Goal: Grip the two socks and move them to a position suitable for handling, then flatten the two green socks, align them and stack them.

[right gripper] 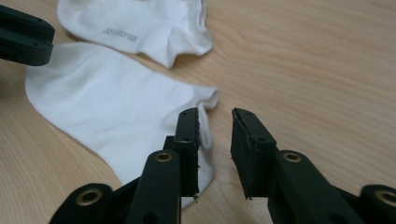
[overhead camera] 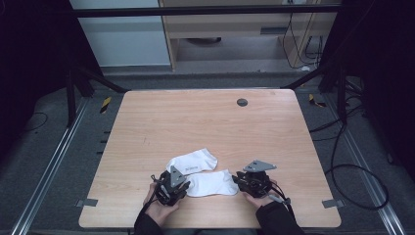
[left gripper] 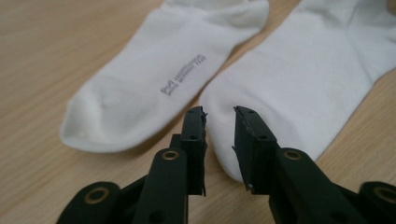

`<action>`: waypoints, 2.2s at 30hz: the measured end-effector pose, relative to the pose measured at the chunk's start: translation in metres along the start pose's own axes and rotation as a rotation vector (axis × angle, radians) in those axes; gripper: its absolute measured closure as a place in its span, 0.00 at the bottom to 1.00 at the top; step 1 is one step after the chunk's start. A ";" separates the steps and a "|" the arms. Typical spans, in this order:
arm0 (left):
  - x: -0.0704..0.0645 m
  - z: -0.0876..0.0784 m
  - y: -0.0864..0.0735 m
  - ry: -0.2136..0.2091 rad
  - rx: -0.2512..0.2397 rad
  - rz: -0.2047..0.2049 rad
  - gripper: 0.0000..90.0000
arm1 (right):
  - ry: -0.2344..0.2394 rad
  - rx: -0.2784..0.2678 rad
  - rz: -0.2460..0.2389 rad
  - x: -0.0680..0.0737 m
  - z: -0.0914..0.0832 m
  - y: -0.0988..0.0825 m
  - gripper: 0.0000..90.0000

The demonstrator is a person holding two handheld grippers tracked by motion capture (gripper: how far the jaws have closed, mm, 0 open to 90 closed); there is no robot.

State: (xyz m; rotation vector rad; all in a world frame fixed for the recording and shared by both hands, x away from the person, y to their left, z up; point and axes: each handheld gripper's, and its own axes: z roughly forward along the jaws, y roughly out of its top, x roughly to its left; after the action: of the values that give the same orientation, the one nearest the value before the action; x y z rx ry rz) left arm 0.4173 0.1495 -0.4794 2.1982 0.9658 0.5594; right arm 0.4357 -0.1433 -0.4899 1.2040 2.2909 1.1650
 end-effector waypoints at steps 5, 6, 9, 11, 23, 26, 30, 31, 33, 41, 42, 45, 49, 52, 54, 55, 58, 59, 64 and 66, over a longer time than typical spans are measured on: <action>0.019 -0.015 0.007 0.037 -0.071 -0.048 0.74 | 0.009 -0.058 0.015 -0.007 -0.006 0.007 0.73; 0.025 -0.017 0.007 0.048 -0.082 -0.062 0.73 | 0.001 -0.071 0.011 -0.008 -0.006 0.010 0.71; 0.041 -0.021 0.009 0.076 -0.106 -0.101 0.72 | -0.001 -0.094 0.021 -0.010 -0.007 0.017 0.68; 0.051 -0.022 0.010 0.100 -0.109 -0.121 0.71 | -0.002 -0.110 0.021 -0.011 -0.007 0.023 0.66; 0.081 -0.012 0.004 0.168 -0.093 -0.189 0.65 | -0.010 -0.145 0.025 -0.004 0.015 0.056 0.53; 0.085 -0.010 0.002 0.175 -0.089 -0.201 0.64 | -0.016 -0.150 0.027 -0.002 0.024 0.064 0.50; 0.089 -0.006 -0.001 0.183 -0.083 -0.216 0.62 | -0.019 -0.134 0.025 -0.001 0.036 0.072 0.49; 0.089 -0.005 -0.002 0.186 -0.084 -0.218 0.62 | -0.023 -0.128 0.021 -0.001 0.039 0.074 0.49; 0.090 -0.004 -0.002 0.183 -0.084 -0.223 0.62 | -0.028 -0.122 0.019 -0.001 0.045 0.077 0.49; 0.087 0.001 -0.003 0.171 -0.067 -0.217 0.66 | -0.036 -0.088 0.035 -0.003 0.063 0.082 0.52; 0.086 0.002 -0.003 0.167 -0.062 -0.216 0.67 | -0.034 -0.080 0.035 -0.003 0.065 0.083 0.52; 0.084 0.005 -0.003 0.161 -0.052 -0.205 0.68 | -0.037 -0.072 0.025 -0.003 0.069 0.084 0.54; 0.082 0.007 -0.003 0.153 -0.049 -0.202 0.69 | -0.021 -0.045 0.021 0.000 0.076 0.083 0.57; 0.081 0.010 -0.004 0.136 -0.043 -0.199 0.69 | -0.016 -0.018 -0.001 0.004 0.081 0.081 0.58; 0.080 0.010 -0.004 0.130 -0.039 -0.195 0.70 | -0.013 -0.007 -0.006 0.005 0.083 0.078 0.60; 0.080 0.011 -0.004 0.129 -0.037 -0.194 0.70 | -0.012 0.003 -0.010 0.005 0.085 0.077 0.60; 0.078 0.013 -0.004 0.124 -0.023 -0.188 0.71 | -0.011 0.027 -0.023 0.007 0.089 0.074 0.63; 0.078 0.015 -0.004 0.120 -0.016 -0.187 0.72 | -0.010 0.036 -0.030 0.008 0.091 0.074 0.64; 0.075 0.021 -0.004 0.112 0.012 -0.178 0.79 | -0.025 0.071 -0.048 0.010 0.096 0.070 0.68; 0.073 0.022 -0.004 0.111 0.024 -0.175 0.81 | -0.024 0.079 -0.044 0.009 0.096 0.069 0.71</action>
State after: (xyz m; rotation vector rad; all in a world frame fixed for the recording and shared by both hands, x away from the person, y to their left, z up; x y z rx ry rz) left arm 0.4756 0.1983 -0.4890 2.0950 1.2149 0.5947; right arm 0.5240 -0.0646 -0.4960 1.1817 2.3531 1.0479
